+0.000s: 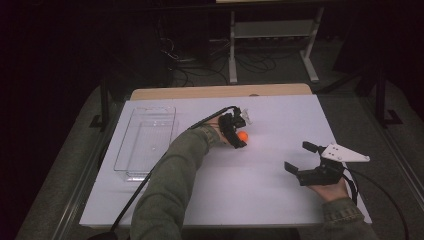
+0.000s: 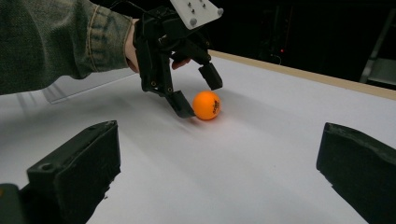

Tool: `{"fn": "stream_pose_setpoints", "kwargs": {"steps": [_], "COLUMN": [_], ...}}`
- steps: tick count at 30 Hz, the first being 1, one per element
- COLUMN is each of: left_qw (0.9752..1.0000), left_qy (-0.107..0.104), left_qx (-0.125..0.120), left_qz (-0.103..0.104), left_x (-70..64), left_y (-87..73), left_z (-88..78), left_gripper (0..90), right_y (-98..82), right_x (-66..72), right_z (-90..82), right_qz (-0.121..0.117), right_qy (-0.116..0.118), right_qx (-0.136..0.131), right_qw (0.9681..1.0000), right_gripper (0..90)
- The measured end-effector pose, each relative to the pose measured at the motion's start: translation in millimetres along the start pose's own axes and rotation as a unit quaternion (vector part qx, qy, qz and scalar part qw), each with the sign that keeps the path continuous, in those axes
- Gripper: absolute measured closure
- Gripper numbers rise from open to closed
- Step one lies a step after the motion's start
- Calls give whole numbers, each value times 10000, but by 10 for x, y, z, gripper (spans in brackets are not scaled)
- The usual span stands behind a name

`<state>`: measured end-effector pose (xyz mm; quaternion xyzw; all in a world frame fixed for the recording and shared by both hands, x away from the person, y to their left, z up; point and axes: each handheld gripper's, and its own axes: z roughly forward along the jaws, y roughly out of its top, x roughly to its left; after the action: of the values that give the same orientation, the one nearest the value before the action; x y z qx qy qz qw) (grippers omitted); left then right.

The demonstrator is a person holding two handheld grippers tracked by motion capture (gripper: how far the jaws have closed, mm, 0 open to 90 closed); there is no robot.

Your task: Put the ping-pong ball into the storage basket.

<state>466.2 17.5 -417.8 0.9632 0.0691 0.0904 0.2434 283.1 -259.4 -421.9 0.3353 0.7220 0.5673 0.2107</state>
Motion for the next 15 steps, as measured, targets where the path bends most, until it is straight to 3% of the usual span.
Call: {"fn": "stream_pose_setpoints", "kwargs": {"steps": [4,15], "left_qw": [9999,10000], "left_qy": [-49,12], "left_qx": [-31,-4], "left_qz": [-87,-55], "left_x": [10,7], "left_y": [-7,-5], "left_z": [6,38], "left_gripper": [265,369], "right_y": [0,0], "right_x": [-1,3], "right_z": [-2,-3], "right_qz": [0,-12], "right_qy": [-3,10], "right_qx": [1,12], "right_qw": [10000,10000], "right_gripper": [0,0]}}
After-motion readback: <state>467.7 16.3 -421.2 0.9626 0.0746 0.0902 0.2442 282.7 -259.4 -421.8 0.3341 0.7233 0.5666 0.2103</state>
